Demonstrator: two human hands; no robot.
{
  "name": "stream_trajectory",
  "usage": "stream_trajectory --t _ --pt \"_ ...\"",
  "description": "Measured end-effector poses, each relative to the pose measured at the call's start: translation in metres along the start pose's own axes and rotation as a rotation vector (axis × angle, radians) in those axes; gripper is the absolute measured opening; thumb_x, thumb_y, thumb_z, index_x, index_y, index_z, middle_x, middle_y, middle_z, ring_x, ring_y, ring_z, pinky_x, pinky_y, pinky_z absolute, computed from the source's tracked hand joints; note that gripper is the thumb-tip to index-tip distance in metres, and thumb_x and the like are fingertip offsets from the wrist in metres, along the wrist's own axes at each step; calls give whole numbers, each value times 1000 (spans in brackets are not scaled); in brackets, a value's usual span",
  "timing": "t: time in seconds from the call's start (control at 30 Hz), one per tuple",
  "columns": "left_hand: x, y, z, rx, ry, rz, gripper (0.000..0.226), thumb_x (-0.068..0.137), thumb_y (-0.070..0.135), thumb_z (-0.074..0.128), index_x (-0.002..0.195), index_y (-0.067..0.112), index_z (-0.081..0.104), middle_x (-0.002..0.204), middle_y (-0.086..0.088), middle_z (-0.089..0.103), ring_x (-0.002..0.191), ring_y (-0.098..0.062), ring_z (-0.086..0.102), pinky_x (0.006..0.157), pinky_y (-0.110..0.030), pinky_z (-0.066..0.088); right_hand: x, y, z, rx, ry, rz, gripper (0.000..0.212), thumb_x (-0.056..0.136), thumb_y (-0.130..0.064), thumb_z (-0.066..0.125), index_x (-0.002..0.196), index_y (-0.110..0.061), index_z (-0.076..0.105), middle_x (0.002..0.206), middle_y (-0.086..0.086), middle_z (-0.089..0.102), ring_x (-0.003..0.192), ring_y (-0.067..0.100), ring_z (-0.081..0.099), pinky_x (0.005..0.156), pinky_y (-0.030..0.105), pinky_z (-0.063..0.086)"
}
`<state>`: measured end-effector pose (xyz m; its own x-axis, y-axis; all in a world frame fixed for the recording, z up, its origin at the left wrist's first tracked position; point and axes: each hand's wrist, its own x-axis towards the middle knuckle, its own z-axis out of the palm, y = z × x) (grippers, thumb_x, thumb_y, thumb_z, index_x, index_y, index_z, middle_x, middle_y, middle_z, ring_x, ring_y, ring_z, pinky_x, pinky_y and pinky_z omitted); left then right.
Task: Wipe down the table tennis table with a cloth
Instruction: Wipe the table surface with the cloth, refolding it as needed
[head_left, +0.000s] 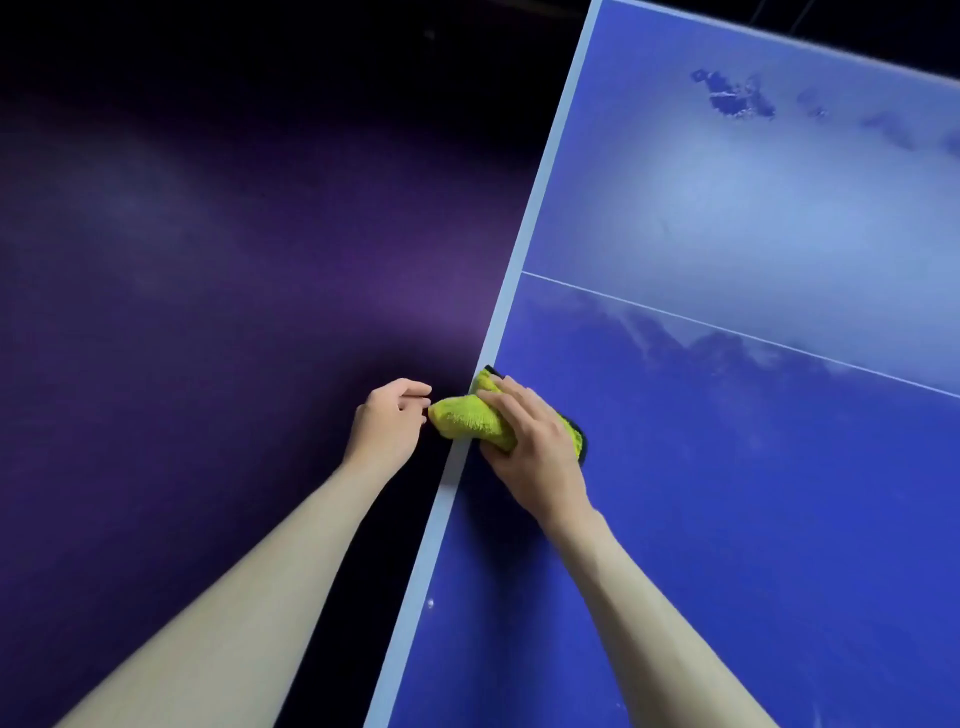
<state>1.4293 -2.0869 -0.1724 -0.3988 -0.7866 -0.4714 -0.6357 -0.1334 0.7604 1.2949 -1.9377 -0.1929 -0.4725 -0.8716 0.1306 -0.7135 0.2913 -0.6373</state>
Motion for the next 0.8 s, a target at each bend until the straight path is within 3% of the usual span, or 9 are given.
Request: stream_trajectory --t 0.1,0.2,0.37,0.57,0.7,0.8 --pt "5 -1 3 -34 -26 3 41 94 7 42 109 30 73 102 12 75 92 -10 72 92 -42 59 76 20 -16 -36 91 127 48 81 -14 75 127 -20 67 134 0 67 121 27 62 103 37 49" --pt "-1 -6 4 -121 -39 -15 38 98 7 41 112 29 70 107 8 74 94 -9 72 91 -42 59 134 33 -24 -75 101 217 42 83 -25 64 125 -21 61 122 -1 67 113 27 61 91 34 45" --pt "-29 -29 -1 -204 -72 -74 33 102 12 44 122 24 67 112 5 73 99 -11 71 88 -36 60 142 38 -15 -125 114 231 46 81 -33 56 125 -20 57 117 0 64 111 29 58 91 38 44" --pt "-52 -49 -15 -95 -66 -102 34 101 12 43 114 30 68 106 9 74 94 -8 71 89 -39 59 61 -10 5 -87 130 273 55 91 -29 72 140 -11 56 140 13 60 125 36 53 106 38 37" --pt "-63 -55 -24 -112 -68 -157 34 97 12 45 99 35 69 98 8 77 91 -15 73 90 -46 59 -49 -61 27 -98 77 214 67 83 -17 78 145 -20 54 161 1 46 147 25 41 123 44 33" --pt "-75 -57 -29 -133 -75 -167 30 96 12 47 98 33 67 104 1 76 95 -18 72 91 -48 59 -144 -104 45 -72 -32 149 68 82 -22 76 146 -25 55 166 -6 37 155 17 31 127 39 24"
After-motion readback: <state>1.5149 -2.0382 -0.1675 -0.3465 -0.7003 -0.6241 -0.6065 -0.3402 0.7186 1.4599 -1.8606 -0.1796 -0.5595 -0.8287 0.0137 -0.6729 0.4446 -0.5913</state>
